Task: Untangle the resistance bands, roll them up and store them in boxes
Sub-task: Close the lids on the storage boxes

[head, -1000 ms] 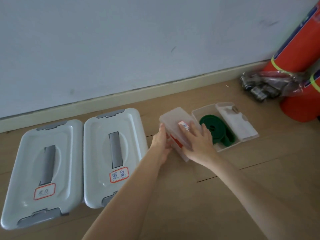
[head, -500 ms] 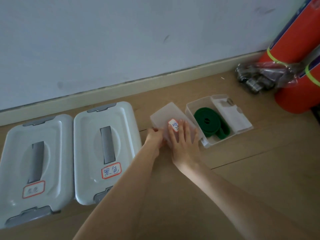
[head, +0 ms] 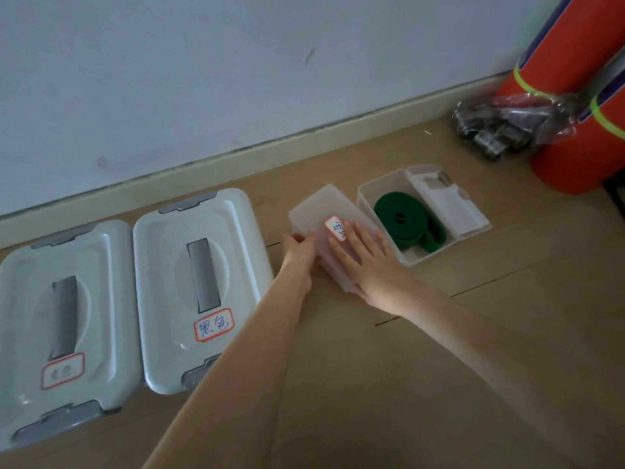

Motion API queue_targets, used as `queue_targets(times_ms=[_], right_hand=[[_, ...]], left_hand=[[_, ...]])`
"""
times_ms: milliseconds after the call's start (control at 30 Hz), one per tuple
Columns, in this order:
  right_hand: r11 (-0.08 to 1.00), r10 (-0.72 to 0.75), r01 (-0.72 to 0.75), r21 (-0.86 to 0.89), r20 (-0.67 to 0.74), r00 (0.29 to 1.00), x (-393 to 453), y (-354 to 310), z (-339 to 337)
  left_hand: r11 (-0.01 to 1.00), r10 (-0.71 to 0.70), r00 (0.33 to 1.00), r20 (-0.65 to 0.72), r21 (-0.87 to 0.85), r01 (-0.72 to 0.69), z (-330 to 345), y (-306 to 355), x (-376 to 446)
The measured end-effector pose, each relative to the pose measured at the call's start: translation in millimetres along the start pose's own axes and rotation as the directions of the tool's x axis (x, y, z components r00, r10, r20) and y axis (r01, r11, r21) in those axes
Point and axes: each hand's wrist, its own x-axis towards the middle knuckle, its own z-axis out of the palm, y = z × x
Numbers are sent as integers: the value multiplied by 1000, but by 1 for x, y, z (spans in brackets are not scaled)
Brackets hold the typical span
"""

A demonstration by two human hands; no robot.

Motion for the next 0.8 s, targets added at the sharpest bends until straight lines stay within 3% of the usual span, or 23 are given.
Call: queue_targets(times_ms=[167,300,467,600,700,767,800], right_hand=[[999,7,-10,-37,-81,997,-4,-7,17],[992,53,-61,-106,-79,995,-3,-14,14],[1000,-19,19,-6,-118,993,-7,3,-12],[996,-49,56,70,-96,994,-10,2,-17],[988,93,-71,137,-164,982,-17,15,-18],[936,292,-228,268,-229,929,-29,42,-18],[855,440,-324,405,-236,866,-37,59,-16]], left_hand=[[998,65,998,-11,-7,-65,3,-3,8],[949,219,975,-32,241,-205,4,0,4],[945,182,982,43,270,-187,-1,0,-9],[942,209,978,-4,269,-200,-1,8,-16],[790,349,935,-67,558,-255,0,13,-19],[592,507,862,9,723,-356,7,16,-23],[488,567,819,91,764,-422,15,16,-25]])
